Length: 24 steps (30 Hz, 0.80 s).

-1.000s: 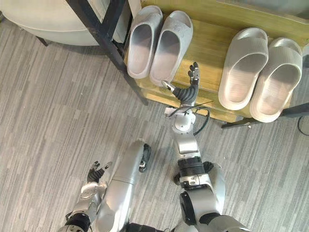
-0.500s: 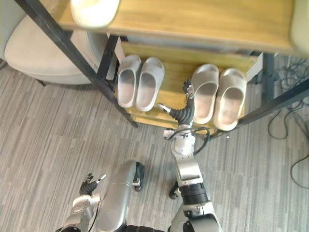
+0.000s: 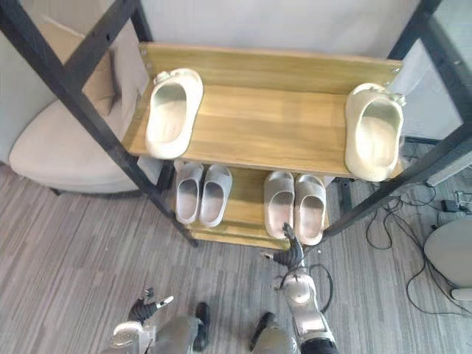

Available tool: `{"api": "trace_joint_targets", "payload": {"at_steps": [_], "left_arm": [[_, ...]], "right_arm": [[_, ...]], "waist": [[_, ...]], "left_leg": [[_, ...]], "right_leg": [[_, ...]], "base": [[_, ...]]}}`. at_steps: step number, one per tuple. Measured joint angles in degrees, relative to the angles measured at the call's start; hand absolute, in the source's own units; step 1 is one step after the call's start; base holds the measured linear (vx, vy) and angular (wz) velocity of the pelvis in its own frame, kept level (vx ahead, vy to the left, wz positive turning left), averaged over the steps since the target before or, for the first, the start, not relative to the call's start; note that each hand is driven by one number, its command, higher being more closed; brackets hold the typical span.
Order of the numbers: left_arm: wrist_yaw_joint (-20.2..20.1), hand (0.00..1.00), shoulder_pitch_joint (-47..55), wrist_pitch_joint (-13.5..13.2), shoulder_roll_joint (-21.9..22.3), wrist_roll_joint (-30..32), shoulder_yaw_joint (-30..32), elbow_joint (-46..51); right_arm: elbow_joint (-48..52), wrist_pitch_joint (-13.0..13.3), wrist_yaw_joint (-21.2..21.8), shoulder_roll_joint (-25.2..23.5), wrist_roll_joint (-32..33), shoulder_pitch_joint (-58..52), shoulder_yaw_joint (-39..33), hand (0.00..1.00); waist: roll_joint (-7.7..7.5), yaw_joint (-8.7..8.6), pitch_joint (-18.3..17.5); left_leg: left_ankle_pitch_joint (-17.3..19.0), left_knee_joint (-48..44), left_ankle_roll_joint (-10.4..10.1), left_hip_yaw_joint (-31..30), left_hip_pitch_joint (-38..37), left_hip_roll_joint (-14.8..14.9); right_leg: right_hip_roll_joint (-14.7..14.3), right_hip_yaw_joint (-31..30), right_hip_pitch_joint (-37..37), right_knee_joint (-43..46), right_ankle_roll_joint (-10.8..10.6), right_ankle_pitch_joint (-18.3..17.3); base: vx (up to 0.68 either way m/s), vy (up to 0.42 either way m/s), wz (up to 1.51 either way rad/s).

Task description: Organize the slippers on the shoe rack

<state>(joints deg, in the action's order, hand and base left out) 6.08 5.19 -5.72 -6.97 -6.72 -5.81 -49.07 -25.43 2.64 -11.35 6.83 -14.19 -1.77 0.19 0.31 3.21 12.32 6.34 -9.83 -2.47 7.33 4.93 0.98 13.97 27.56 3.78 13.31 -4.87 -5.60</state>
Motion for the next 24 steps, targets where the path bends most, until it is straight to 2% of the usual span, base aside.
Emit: {"api": "trace_joint_targets", "payload": {"at_steps": [3, 8, 16, 19, 24], "left_arm": [[-0.2, 0.00, 0.3, 0.1, 0.7, 0.7, -0.3, -0.1], [-0.1, 0.00, 1.5, 0.5, 1.1, 2.8, -0.3, -0.1], [1.6, 0.00, 2.3, 0.6, 1.4, 4.5, -1.2, 0.4], [2.7, 0.00, 3.6, 0.5, 1.1, 5.5, -3.8, 5.6], [2.5, 0.00, 6.7, -0.5, 0.9, 5.4, -8.7, 23.5]], "right_arm": [[-7.6, -0.5, 0.1, -0.1, -1.7, -1.1, -0.9, 0.00], [-19.9, -1.2, 0.1, -1.3, -1.7, -1.8, -4.3, 0.00], [-27.0, -1.6, -0.2, -2.2, -1.3, -2.7, -6.9, 0.00], [-27.7, -1.6, -0.7, -2.3, -1.0, -2.7, -6.9, 0.00], [-27.9, -1.6, -0.9, -2.5, -0.8, -2.6, -6.9, 0.00]], "waist": [[0.40, -0.20, -1.0], [0.72, -0.32, -2.9], [0.57, -0.42, -4.3], [0.36, -0.24, -4.5], [0.45, 0.09, -4.5]], "left_leg": [[-1.2, 3.9, -0.5, 0.1, -3.5, 0.1], [-2.1, 7.2, -1.3, -0.1, -7.4, 0.5], [-3.3, 9.9, -1.1, -1.5, -10.1, 0.4], [-3.8, 10.9, -0.7, -1.7, -11.0, 0.3], [-4.8, 11.9, 0.0, -3.0, -10.9, 0.0]], "right_leg": [[-1.6, 0.2, -3.7, -5.2, -0.2, 2.1], [-3.5, 0.6, -8.1, -10.2, -0.3, 3.8], [-4.6, 1.9, -11.4, -12.8, -0.3, 4.4], [-4.8, 2.2, -12.1, -13.7, -0.3, 4.9], [-4.8, 2.9, -12.0, -13.7, -0.1, 5.1]], "base": [[0.06, -0.020, -0.08], [0.04, -0.042, 0.00], [0.01, -0.043, 0.07], [-0.02, -0.018, 0.07], [-0.04, -0.011, 0.08]]}}
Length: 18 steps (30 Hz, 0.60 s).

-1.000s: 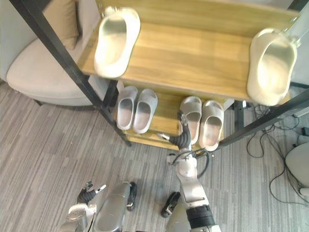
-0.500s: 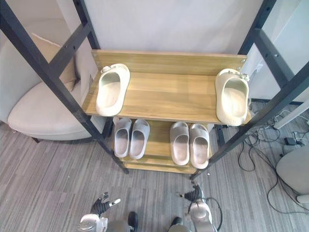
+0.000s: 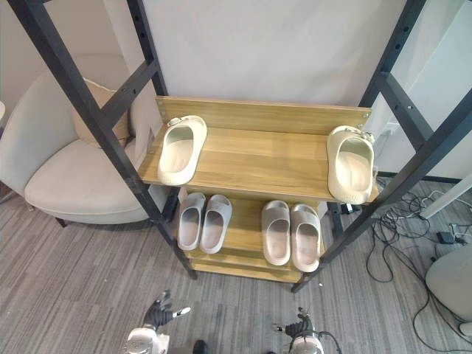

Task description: Organize the slippers on the shoe rack

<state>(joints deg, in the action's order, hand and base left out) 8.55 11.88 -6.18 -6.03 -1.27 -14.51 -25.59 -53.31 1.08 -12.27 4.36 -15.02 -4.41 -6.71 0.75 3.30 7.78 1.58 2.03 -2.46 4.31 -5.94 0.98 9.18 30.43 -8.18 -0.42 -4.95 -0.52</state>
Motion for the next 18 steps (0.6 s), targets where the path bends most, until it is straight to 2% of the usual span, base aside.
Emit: {"api": "trace_joint_targets", "payload": {"at_steps": [2, 5, 13, 18], "left_arm": [[-1.0, 0.00, 2.0, -1.5, -0.4, 0.0, -2.4, 9.6], [-1.7, 0.00, 4.1, -3.2, -0.5, 0.0, -3.7, 17.9], [-1.1, 0.00, 5.8, -5.4, -2.1, -0.5, -4.7, 32.4], [-0.1, 0.00, 4.9, -7.4, -1.1, -2.3, -5.9, 42.9]], "right_arm": [[-0.2, 0.1, 0.0, 0.1, 0.0, 0.0, 0.0, 0.00], [-0.6, 0.6, 0.0, 0.3, 0.0, 0.1, 0.0, 0.00], [-1.9, 1.2, 0.2, 0.5, 0.0, 1.0, 0.2, 0.00], [-4.0, 1.8, 0.4, 1.6, 0.1, 1.1, 0.5, 0.00]], "waist": [[0.40, 0.06, -0.2], [1.13, 0.04, -0.7], [1.91, 0.20, -1.2], [1.93, 0.22, -1.3]], "left_leg": [[-0.1, 0.1, 0.1, -0.2, 0.1, -0.1], [-0.1, 0.2, 0.1, -0.4, 0.0, -0.4], [-0.1, 0.2, 0.2, -1.3, 0.1, -0.4], [0.0, -0.3, 0.2, -1.9, 0.4, -0.5]], "right_leg": [[0.0, 0.1, 0.0, 0.0, 0.0, 0.0], [0.0, 0.3, 0.0, 0.0, 0.0, 0.0], [0.0, 1.0, -0.3, 0.2, 0.1, -0.3], [1.3, 1.1, 0.5, 3.6, -0.2, -2.2]], "base": [[-0.02, -0.006, 0.05], [0.00, 0.000, 0.00], [0.02, -0.009, 0.05], [0.01, -0.001, 0.06]]}}
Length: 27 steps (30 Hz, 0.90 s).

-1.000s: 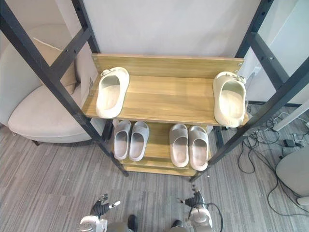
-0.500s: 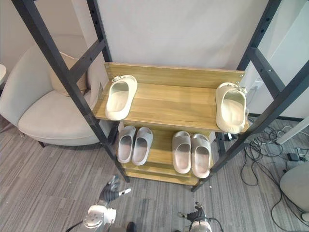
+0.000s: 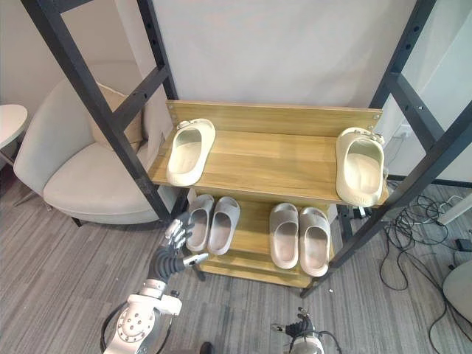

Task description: Organize the slippers on the shoe rack

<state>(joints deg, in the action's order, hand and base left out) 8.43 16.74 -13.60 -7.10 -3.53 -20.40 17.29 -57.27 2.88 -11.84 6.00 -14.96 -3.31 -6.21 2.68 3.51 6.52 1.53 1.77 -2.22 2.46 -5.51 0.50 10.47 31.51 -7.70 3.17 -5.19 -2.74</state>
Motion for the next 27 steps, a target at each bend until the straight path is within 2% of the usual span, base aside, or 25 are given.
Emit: {"api": "trace_joint_targets", "payload": {"at_steps": [6, 8, 17, 23, 25, 27], "left_arm": [[3.4, 0.00, -4.1, -1.1, 0.5, 0.3, -1.4, 6.6], [5.5, 0.00, -7.0, -1.1, 1.2, 2.2, -1.5, 8.2], [8.2, 0.00, -18.8, -1.0, 1.1, 5.8, -1.1, 7.0], [9.0, 0.00, -24.0, 0.8, 0.6, 6.2, 5.3, -1.1], [9.2, 0.00, -25.9, 1.4, -1.1, 6.3, 8.4, -4.4], [10.4, 0.00, -28.0, 3.3, -3.3, 6.9, 13.2, -8.2]], "right_arm": [[0.0, 0.0, 0.1, 1.0, 0.0, 0.0, 2.0, 0.00], [0.0, 0.0, 0.1, 1.3, 0.0, 0.0, 2.6, 0.00], [0.0, -0.2, 0.9, 2.0, -0.1, -0.1, 4.8, 0.00], [0.3, -0.7, 1.8, 2.3, -0.1, 0.3, 4.8, 0.00], [0.5, -1.0, 2.1, 2.4, -0.1, 0.4, 4.7, 0.00], [2.6, -1.4, 2.3, 2.4, -0.1, 0.4, 4.4, 0.00]], "waist": [[0.10, 0.07, -0.1], [0.27, 0.11, -0.7], [1.24, -0.06, -2.8], [0.92, -0.41, -2.6], [0.69, -0.42, -2.6], [0.05, -0.71, -2.5]], "left_leg": [[0.1, -0.7, 0.1, 0.0, 0.4, -0.1], [0.1, -0.9, 0.1, 0.0, 0.6, 0.0], [0.1, -0.9, 0.1, 0.6, 1.3, 0.0], [0.1, -0.7, 0.1, 2.0, 1.7, 0.3], [0.1, -0.7, 0.1, 2.6, 2.2, 0.4], [0.1, -0.7, 0.0, 3.4, 3.5, 0.7]], "right_leg": [[0.6, -0.3, 0.8, 2.0, 0.1, -0.8], [0.8, -0.5, 1.4, 2.9, 0.2, -1.3], [1.0, -1.2, 2.9, 4.1, 0.2, -1.6], [0.9, -2.7, 4.6, 4.4, 0.3, -1.6], [0.7, -3.3, 5.3, 4.3, 0.5, -1.5], [0.2, -4.0, 6.7, 3.5, 0.9, -0.7]], "base": [[0.00, 0.000, 0.00], [0.00, 0.000, 0.00], [-0.01, 0.003, -0.03], [0.00, 0.008, -0.13], [-0.02, 0.009, -0.15], [-0.01, 0.009, -0.16]]}}
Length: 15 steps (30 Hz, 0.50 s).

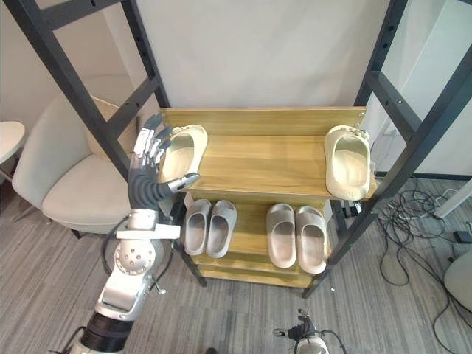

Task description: Organize the slippers on the shoe rack

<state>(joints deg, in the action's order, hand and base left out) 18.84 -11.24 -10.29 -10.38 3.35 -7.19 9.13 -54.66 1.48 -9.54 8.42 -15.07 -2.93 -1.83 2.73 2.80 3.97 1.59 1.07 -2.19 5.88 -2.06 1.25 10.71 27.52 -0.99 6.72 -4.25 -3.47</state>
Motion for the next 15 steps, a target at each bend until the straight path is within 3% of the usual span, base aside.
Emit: {"api": "trace_joint_targets", "payload": {"at_steps": [5, 15], "left_arm": [[0.4, 0.00, -2.1, 1.7, -2.9, 0.6, 4.2, -3.3], [1.2, 0.00, -11.2, 2.4, -8.9, 0.6, 8.0, -8.9]], "right_arm": [[2.3, -0.2, 0.0, 0.0, 0.0, 0.0, -1.2, 0.00], [6.2, -0.3, 0.2, 0.0, 0.2, 0.7, -2.5, 0.00]], "waist": [[-1.60, -0.28, 0.8], [-1.79, -0.61, 1.6]], "left_leg": [[0.0, 0.3, 0.0, 0.7, 0.4, 0.2], [-0.1, 0.3, 0.0, 2.5, 3.9, 0.1]], "right_leg": [[-0.6, -0.6, 0.3, -1.4, 0.1, 0.7], [-1.2, -2.5, 4.1, -3.6, 0.3, 2.9]], "base": [[0.00, 0.008, -0.09], [0.01, 0.010, -0.10]]}}
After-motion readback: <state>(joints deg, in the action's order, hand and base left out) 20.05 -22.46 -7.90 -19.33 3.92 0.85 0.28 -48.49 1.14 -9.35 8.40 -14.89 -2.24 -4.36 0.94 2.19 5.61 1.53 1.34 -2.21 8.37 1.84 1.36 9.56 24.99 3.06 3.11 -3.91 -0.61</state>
